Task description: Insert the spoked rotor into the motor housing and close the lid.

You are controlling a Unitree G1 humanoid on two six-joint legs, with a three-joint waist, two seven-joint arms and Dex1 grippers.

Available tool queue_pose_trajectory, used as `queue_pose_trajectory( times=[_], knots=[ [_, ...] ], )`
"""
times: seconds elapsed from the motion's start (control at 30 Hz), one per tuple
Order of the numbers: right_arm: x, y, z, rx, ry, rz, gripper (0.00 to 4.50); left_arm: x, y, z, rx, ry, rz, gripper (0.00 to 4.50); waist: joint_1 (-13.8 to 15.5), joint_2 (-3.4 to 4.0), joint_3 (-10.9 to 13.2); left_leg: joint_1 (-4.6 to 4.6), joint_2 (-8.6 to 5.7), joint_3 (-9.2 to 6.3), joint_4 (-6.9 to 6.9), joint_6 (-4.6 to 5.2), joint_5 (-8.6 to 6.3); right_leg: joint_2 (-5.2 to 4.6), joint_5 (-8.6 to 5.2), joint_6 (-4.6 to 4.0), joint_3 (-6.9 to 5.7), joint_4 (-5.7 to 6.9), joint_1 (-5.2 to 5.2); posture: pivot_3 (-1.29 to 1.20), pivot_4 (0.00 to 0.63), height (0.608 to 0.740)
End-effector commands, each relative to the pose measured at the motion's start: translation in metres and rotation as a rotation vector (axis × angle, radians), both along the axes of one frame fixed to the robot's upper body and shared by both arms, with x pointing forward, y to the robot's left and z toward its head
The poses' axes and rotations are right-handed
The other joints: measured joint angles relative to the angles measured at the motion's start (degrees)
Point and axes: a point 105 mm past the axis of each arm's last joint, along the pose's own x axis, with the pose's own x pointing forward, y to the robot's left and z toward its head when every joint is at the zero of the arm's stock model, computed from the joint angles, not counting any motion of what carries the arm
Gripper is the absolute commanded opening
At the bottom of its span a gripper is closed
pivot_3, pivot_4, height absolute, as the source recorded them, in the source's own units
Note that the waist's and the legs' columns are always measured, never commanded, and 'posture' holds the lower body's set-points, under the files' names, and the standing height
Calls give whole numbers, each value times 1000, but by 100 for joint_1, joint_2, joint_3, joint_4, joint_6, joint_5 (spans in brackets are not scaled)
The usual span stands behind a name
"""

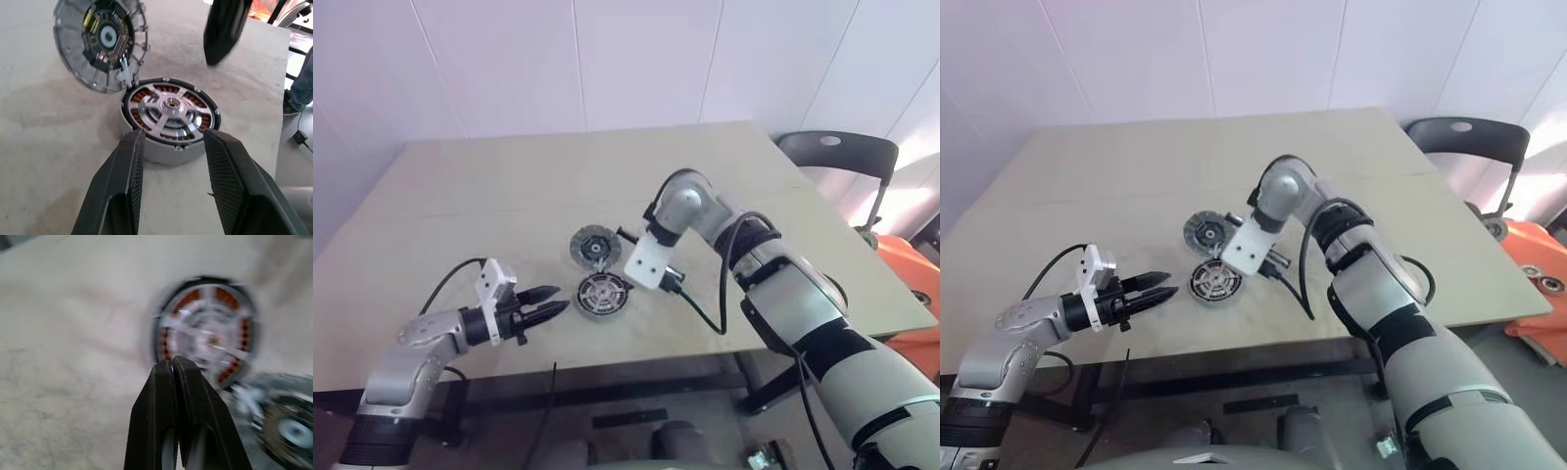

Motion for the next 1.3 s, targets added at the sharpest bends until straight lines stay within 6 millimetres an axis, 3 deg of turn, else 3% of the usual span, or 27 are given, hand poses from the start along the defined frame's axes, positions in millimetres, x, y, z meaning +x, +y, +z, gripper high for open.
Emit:
queue_pose_trajectory(
  times=[0.03,0.17,0.27,0.4,0.57,1.0,1.3],
  knots=[
    [2,2,7,31,-54,34,125,1,-1,7,2,-31,-16,2071,4,1,0,0,0,0,0,0,0,1,0,0,0,1,-1,0,0,740],
    [2,13,5,82,-86,55,125,0,0,8,5,-30,-15,2071,9,0,0,0,1,0,1,0,0,0,0,0,0,1,1,0,0,740],
    [2,12,5,67,-72,46,720,0,1,9,7,-31,-14,2071,11,0,0,2,0,0,2,0,0,-1,0,0,0,1,4,0,0,740],
    [6,10,3,38,-81,10,1995,-1,2,8,10,-30,-8,2071,12,0,0,2,0,-1,2,1,1,-1,0,0,-1,0,4,0,0,740],
    [7,4,0,-7,-77,1,1995,-1,3,9,9,-32,-5,2071,12,0,0,2,0,0,2,1,1,-1,0,-1,-1,1,4,0,0,740],
    [2,17,-10,45,-73,11,1995,0,1,9,4,-35,0,2071,11,0,0,2,0,-1,2,1,1,0,0,0,-1,1,4,0,0,740],
    [3,16,-12,44,-86,12,1995,0,1,9,3,-35,6,2071,6,0,0,4,0,-1,2,1,1,1,0,0,-1,2,4,0,0,740]
  ],
)
